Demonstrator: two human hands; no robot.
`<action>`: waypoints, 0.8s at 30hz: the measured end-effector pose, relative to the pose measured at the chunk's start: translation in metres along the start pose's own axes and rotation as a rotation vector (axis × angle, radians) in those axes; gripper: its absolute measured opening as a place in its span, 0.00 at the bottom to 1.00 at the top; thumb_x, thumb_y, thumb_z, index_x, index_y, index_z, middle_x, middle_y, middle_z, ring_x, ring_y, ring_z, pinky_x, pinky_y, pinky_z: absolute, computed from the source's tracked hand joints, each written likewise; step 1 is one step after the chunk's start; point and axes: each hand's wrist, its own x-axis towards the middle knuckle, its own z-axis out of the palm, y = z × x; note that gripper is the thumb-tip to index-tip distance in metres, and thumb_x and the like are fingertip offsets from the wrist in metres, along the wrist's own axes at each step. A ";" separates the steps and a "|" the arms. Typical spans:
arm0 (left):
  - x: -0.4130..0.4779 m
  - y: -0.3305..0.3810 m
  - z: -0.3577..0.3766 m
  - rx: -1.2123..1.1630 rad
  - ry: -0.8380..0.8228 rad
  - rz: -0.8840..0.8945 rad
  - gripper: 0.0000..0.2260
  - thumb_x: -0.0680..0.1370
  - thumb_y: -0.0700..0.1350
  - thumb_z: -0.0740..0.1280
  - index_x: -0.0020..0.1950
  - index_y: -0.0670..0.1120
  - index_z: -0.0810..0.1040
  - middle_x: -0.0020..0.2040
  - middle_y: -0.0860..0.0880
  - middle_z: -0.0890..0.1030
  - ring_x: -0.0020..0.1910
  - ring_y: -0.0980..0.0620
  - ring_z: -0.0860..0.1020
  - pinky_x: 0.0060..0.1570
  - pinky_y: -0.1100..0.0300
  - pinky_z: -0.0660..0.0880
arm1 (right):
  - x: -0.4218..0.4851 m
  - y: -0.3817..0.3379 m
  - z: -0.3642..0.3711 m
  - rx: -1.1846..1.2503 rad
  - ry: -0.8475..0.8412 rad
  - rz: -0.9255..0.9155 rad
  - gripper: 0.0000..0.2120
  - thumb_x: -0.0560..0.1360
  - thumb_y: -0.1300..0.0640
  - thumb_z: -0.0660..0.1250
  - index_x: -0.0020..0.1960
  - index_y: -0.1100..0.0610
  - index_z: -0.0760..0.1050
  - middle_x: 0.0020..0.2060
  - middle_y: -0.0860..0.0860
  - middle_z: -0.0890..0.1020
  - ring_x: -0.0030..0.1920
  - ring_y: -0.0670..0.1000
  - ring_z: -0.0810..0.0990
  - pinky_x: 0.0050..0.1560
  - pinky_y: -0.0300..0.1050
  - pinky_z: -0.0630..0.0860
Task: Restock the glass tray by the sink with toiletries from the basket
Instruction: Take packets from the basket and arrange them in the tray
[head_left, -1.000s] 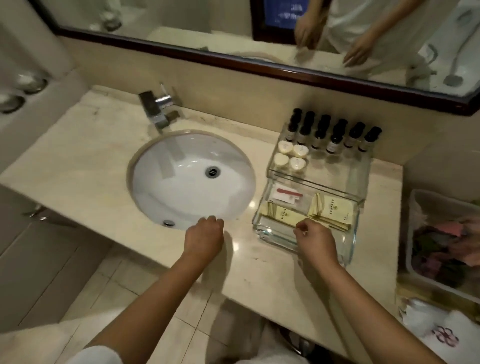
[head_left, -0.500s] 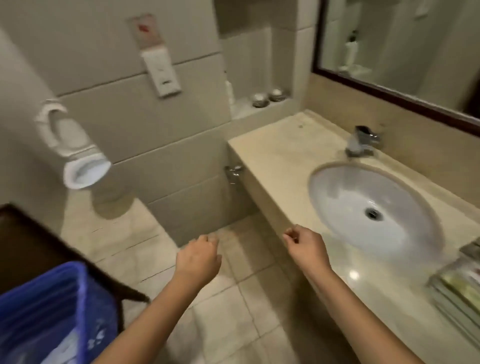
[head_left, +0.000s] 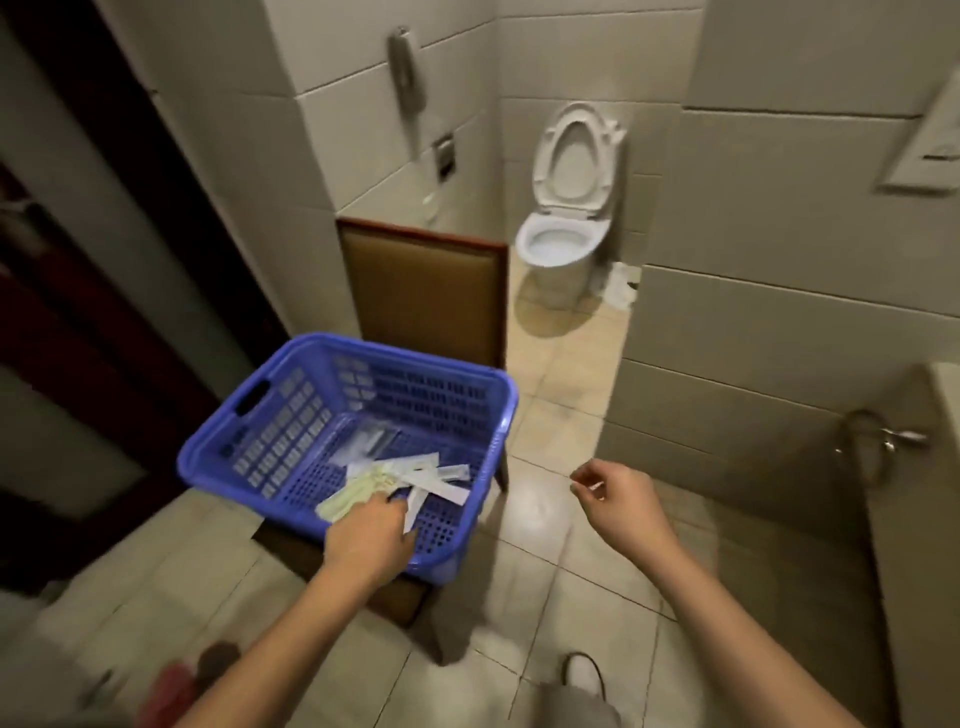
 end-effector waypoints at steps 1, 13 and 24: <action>0.001 -0.009 0.004 -0.014 -0.023 -0.035 0.18 0.80 0.53 0.58 0.67 0.47 0.68 0.63 0.47 0.71 0.61 0.45 0.73 0.53 0.51 0.73 | 0.009 -0.005 0.007 -0.021 -0.036 -0.021 0.07 0.75 0.57 0.65 0.51 0.55 0.80 0.49 0.50 0.83 0.46 0.51 0.80 0.46 0.40 0.71; 0.058 -0.049 -0.020 -0.194 0.004 -0.366 0.18 0.80 0.54 0.58 0.67 0.49 0.68 0.63 0.48 0.71 0.60 0.47 0.73 0.54 0.52 0.75 | 0.138 -0.051 0.026 -0.153 -0.297 -0.270 0.09 0.77 0.56 0.63 0.56 0.54 0.77 0.54 0.49 0.81 0.50 0.48 0.78 0.47 0.40 0.71; 0.088 -0.059 0.019 -0.314 -0.136 -0.468 0.16 0.80 0.52 0.56 0.67 0.49 0.70 0.65 0.47 0.72 0.60 0.46 0.75 0.51 0.55 0.73 | 0.195 -0.065 0.084 -0.288 -0.557 -0.385 0.10 0.76 0.57 0.64 0.57 0.54 0.77 0.56 0.50 0.80 0.54 0.50 0.78 0.53 0.42 0.73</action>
